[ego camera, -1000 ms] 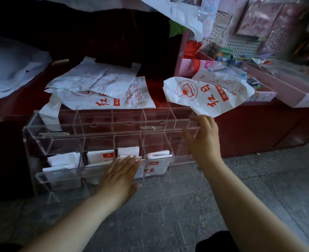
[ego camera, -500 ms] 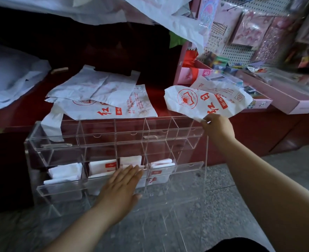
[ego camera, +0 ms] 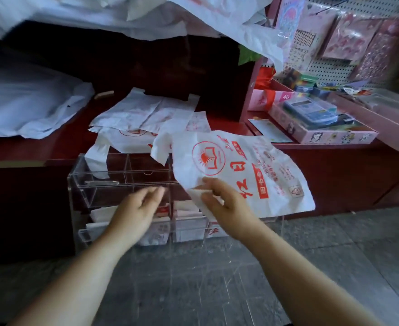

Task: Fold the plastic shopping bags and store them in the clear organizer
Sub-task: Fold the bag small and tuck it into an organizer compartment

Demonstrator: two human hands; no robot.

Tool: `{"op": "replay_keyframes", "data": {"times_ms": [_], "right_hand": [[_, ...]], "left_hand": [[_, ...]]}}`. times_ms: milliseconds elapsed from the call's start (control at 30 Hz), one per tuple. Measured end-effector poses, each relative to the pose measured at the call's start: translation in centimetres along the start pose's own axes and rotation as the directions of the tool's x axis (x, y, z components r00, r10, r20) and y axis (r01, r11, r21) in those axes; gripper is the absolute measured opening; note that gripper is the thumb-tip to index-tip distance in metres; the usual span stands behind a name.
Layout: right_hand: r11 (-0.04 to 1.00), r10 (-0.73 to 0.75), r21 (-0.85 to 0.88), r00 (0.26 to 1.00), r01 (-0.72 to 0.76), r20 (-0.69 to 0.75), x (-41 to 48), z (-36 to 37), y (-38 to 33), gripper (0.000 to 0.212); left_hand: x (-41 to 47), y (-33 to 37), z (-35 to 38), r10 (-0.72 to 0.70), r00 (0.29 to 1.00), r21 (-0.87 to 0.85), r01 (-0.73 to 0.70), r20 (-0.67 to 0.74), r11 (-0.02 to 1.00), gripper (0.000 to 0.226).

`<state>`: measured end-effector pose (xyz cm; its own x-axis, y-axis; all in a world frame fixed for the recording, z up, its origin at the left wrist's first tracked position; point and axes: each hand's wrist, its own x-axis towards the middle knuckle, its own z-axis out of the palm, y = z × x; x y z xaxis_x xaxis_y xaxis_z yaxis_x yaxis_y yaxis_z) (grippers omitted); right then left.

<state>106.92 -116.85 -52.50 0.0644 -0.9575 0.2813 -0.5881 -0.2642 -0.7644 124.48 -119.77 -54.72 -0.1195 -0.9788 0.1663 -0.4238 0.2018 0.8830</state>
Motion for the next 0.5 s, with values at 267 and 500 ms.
{"op": "replay_keyframes", "data": {"times_ms": [267, 500], "right_hand": [[0.988, -0.155, 0.025, 0.962, 0.153, 0.224, -1.8, 3.6, 0.1, 0.027], [0.982, 0.169, 0.133, 0.946, -0.137, -0.276, -1.5, -0.3, 2.7, 0.015]], "left_hand": [[1.0, 0.0, 0.8, -0.378, 0.924, -0.415, 0.364, 0.051, 0.834, 0.017], [1.8, -1.1, -0.3, -0.4, 0.915, -0.419, 0.383, 0.05, 0.823, 0.014]]}}
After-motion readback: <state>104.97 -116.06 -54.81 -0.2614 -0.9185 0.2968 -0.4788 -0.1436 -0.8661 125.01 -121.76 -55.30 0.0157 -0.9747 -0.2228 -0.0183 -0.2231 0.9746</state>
